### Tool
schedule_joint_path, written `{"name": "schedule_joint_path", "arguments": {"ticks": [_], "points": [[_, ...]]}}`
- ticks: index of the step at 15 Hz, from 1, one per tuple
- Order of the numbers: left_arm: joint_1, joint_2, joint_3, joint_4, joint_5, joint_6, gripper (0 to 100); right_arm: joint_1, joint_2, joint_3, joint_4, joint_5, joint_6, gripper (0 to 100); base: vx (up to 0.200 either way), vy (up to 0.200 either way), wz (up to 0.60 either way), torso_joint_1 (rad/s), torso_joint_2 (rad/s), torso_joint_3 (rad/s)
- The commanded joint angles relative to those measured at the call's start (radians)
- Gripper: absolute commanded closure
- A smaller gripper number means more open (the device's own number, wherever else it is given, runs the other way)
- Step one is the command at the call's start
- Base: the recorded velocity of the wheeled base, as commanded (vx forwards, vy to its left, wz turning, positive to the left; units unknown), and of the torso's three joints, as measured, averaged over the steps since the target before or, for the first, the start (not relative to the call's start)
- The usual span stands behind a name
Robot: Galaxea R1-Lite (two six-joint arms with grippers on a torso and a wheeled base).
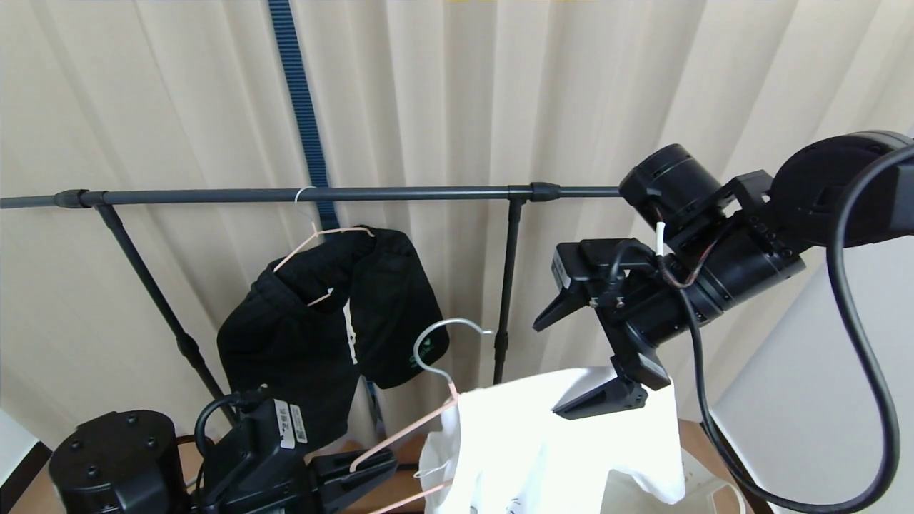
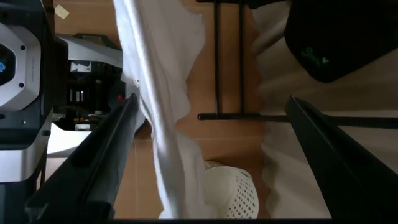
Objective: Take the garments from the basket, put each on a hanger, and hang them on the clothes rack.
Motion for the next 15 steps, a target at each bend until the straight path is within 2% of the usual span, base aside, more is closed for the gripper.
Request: {"name": "schedule_joint_path", "arguments": {"ticks": [1, 14, 15], "points": [[-0.005, -0.001, 0.0, 0.0, 0.001, 0.0, 100, 0.007, 0.035, -0.003, 0.003, 0.003, 0.001, 0, 0.0, 0.0, 0.0, 0.0, 0.0, 0.0], [-0.003, -0.004, 0.0, -0.019, 0.003, -0.003, 100, 0.027, 0.016, 0.017, 0.04, 0.002, 0.003, 0, 0.0, 0.0, 0.0, 0.0, 0.0, 0.0], [-0.003, -0.003, 0.0, -0.026, 0.003, -0.005, 100, 0.027, 0.016, 0.018, 0.04, 0.002, 0.003, 100, 0.0, 0.0, 0.0, 0.0, 0.0, 0.0]]}}
